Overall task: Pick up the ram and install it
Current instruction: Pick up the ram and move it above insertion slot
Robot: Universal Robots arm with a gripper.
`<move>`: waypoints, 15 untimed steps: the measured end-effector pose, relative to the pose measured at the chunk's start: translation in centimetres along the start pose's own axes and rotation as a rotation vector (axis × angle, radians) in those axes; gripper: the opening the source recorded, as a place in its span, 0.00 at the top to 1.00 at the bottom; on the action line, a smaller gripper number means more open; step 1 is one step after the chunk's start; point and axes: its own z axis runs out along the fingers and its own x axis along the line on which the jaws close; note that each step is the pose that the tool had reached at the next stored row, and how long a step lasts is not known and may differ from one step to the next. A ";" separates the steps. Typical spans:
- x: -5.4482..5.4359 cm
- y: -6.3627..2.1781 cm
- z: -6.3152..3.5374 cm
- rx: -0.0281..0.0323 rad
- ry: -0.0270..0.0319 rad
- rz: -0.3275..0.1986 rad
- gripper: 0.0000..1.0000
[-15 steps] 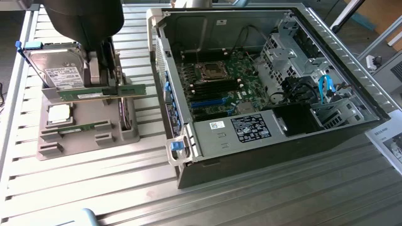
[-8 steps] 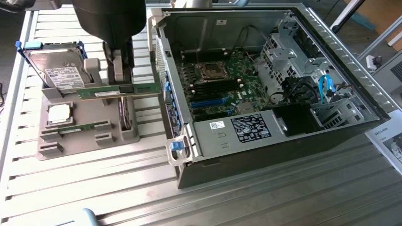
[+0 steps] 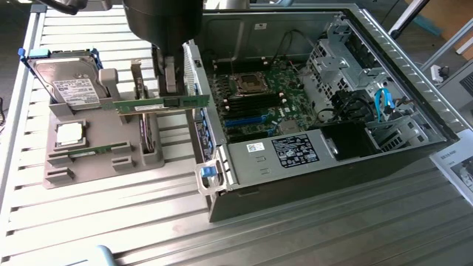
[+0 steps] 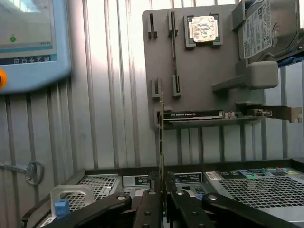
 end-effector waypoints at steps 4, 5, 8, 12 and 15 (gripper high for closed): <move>-0.1 -1.42 -0.01 0.0000 0.0000 0.000 0.86; -0.1 -1.77 -0.01 0.0001 0.0000 0.000 0.86; -0.1 -2.58 -0.01 0.0001 0.0000 0.000 0.86; -0.2 -4.09 -0.02 0.0000 0.0001 0.000 0.86; -0.3 -5.04 -0.02 0.0001 0.0000 0.000 0.86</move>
